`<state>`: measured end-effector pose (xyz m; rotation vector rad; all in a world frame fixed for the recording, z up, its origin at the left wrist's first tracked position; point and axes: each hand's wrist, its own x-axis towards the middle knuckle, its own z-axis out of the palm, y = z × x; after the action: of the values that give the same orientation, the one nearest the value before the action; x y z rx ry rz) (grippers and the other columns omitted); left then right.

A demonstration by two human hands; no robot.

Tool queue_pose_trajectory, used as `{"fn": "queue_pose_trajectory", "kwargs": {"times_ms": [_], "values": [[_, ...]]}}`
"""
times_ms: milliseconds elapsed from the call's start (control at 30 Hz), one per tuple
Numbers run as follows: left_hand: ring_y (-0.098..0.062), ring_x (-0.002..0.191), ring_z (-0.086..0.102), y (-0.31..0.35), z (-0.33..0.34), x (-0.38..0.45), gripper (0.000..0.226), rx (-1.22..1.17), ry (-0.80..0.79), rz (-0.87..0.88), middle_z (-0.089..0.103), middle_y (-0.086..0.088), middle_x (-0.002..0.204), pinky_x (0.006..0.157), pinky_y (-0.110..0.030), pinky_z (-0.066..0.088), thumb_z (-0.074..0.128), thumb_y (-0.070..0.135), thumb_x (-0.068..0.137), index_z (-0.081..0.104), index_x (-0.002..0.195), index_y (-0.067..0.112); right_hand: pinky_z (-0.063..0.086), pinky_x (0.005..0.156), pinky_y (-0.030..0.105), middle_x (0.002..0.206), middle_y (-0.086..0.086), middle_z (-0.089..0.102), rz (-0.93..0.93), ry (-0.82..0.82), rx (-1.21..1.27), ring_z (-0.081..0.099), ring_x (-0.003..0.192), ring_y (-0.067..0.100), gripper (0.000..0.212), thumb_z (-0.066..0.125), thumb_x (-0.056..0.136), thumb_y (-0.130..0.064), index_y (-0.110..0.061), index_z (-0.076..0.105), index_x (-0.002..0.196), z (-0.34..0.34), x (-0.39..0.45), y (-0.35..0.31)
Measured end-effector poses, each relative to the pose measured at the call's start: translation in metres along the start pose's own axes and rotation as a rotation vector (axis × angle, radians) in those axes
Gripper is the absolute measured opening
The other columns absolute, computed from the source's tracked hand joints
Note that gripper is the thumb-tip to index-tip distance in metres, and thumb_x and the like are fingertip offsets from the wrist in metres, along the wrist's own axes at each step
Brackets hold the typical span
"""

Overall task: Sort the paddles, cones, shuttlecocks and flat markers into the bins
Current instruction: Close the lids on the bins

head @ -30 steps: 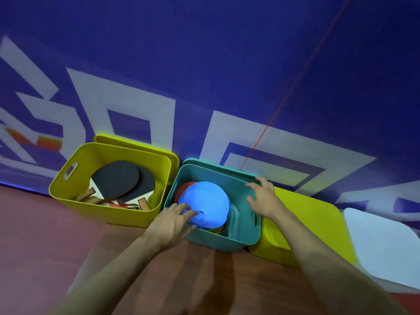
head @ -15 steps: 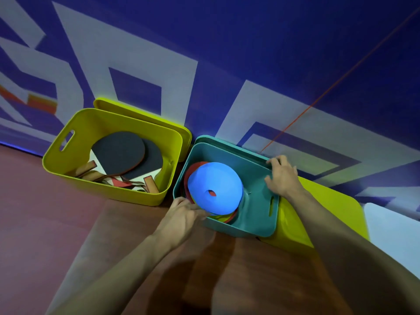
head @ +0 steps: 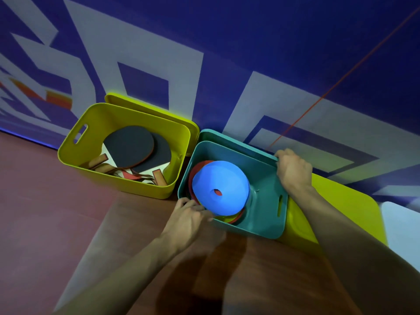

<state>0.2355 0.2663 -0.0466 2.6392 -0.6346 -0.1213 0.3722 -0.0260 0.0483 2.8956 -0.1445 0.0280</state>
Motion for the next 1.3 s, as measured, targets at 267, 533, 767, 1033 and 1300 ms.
{"fn": "queue_pose_trajectory", "kwargs": {"times_ms": [267, 533, 767, 1033, 1300], "values": [[-0.019, 0.100, 0.054, 0.001, -0.050, 0.013, 0.029, -0.221, 0.183, 0.122, 0.063, 0.011, 0.111, 0.086, -0.038, 0.046, 0.055, 0.027, 0.099, 0.060, 0.127, 0.032, 0.049, 0.069, 0.042, 0.103, -0.002, 0.058, -0.013, 0.184, 0.186, 0.062, 0.094, 0.030, 0.012, 0.055, 0.096, -0.027, -0.030, 0.055, 0.107, -0.057, -0.058, 0.034], [-0.036, 0.136, 0.032, -0.005, -0.127, 0.038, 0.084, -0.102, 0.370, 0.011, 0.028, -0.017, 0.151, 0.112, -0.047, 0.032, 0.068, 0.028, 0.087, 0.020, 0.156, 0.019, 0.042, 0.070, 0.038, 0.101, -0.002, 0.067, 0.122, -0.101, 0.219, 0.065, 0.093, 0.031, 0.025, 0.062, 0.089, -0.028, -0.032, 0.044, 0.107, -0.049, -0.135, 0.033], [-0.037, 0.151, 0.007, -0.013, -0.086, 0.045, 0.094, 0.274, -0.091, 0.137, 0.016, -0.009, 0.164, 0.117, -0.066, 0.012, 0.067, 0.021, 0.081, 0.013, 0.153, 0.047, 0.058, 0.078, 0.039, 0.125, 0.007, 0.066, -0.019, -0.148, 0.122, 0.066, 0.110, 0.033, 0.055, 0.056, 0.081, -0.001, -0.018, 0.051, 0.133, 0.008, -0.175, -0.003], [-0.038, 0.148, -0.020, -0.029, -0.056, 0.025, 0.100, 0.245, -0.313, 0.104, -0.015, -0.009, 0.164, 0.120, -0.047, 0.003, 0.068, 0.046, 0.087, -0.006, 0.154, 0.043, 0.044, 0.102, 0.061, 0.155, 0.019, 0.036, -0.070, -0.257, 0.065, 0.044, 0.132, 0.053, 0.066, 0.030, 0.083, 0.007, -0.005, 0.045, 0.146, 0.026, -0.192, -0.034], [-0.044, 0.150, -0.002, -0.028, -0.046, 0.020, 0.095, 0.437, -0.135, 0.245, 0.019, -0.031, 0.157, 0.116, -0.067, 0.016, 0.061, 0.013, 0.086, 0.000, 0.159, 0.021, -0.019, 0.112, 0.062, 0.161, 0.004, -0.028, -0.060, -0.339, 0.227, -0.034, 0.143, 0.039, 0.100, 0.042, 0.084, 0.015, -0.024, -0.014, 0.156, 0.040, -0.203, -0.030]]}}
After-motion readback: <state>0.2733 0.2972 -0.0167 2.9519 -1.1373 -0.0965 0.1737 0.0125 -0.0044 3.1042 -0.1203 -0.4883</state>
